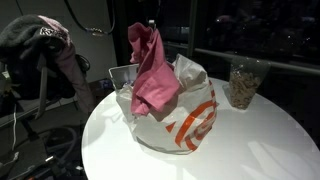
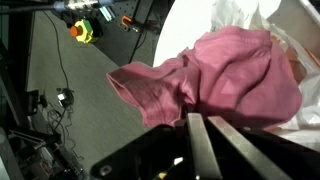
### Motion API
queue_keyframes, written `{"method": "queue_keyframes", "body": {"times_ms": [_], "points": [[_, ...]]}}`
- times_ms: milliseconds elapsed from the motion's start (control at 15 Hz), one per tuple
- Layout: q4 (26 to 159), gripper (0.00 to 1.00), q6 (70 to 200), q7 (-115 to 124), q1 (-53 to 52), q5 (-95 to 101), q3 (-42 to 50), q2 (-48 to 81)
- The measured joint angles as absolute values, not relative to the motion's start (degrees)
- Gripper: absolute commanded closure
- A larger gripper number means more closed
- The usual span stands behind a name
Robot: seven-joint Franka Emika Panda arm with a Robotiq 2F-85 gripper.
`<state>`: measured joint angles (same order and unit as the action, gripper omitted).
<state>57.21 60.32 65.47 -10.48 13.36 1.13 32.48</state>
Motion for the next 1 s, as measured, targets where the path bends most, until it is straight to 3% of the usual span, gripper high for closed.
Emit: {"method": "queue_keyframes", "body": {"times_ms": [1000], "points": [[55.2,0.99,70.7,61.6,-17.8,26.7,0.9,32.9]]}}
